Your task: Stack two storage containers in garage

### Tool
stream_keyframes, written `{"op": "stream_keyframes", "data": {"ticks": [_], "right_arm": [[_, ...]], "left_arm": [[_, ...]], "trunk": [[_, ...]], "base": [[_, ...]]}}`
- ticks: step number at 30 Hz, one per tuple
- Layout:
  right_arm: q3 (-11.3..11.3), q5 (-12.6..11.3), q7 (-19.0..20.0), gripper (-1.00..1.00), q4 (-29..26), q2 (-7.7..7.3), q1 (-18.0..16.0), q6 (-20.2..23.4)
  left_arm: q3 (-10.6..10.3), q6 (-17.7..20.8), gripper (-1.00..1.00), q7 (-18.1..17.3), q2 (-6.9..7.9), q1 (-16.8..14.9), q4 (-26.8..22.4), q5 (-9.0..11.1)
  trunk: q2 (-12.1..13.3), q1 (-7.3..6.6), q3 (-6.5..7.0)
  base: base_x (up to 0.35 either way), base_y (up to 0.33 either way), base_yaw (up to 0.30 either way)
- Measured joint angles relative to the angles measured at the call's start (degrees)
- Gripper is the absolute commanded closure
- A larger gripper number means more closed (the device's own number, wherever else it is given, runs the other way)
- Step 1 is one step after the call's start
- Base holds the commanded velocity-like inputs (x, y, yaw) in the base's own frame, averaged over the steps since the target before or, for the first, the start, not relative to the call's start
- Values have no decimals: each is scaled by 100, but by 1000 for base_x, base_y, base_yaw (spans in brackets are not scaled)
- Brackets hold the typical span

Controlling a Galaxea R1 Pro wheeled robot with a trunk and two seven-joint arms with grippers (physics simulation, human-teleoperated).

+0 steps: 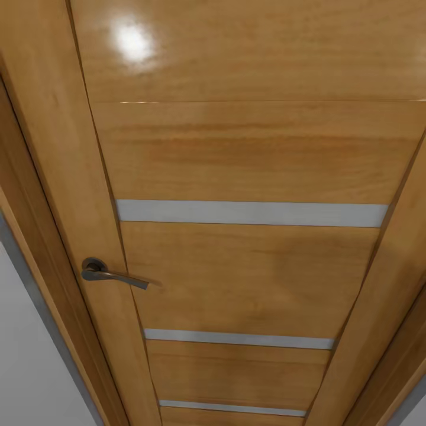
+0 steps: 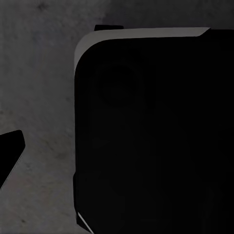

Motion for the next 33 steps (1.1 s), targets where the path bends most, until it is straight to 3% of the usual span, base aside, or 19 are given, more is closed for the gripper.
{"op": "stream_keyframes", "data": {"ticks": [10, 21, 33], "right_arm": [[57, -4, 2, -100, 2, -27, -1, -9], [59, -10, -1, -100, 3, -31, -1, -11], [65, -18, -1, -100, 7, -43, -2, -18]], "left_arm": [[-1, 1, -100, 0, 0, 0, 0, 6], [-1, 1, -100, 0, 0, 0, 0, 3], [-1, 1, -100, 0, 0, 0, 0, 0]], "trunk": [[0, 1, 0], [0, 2, 0], [0, 0, 0]], "base": [[-25, 0, 0], [-212, 0, 0], [-14, 0, 0]]}}
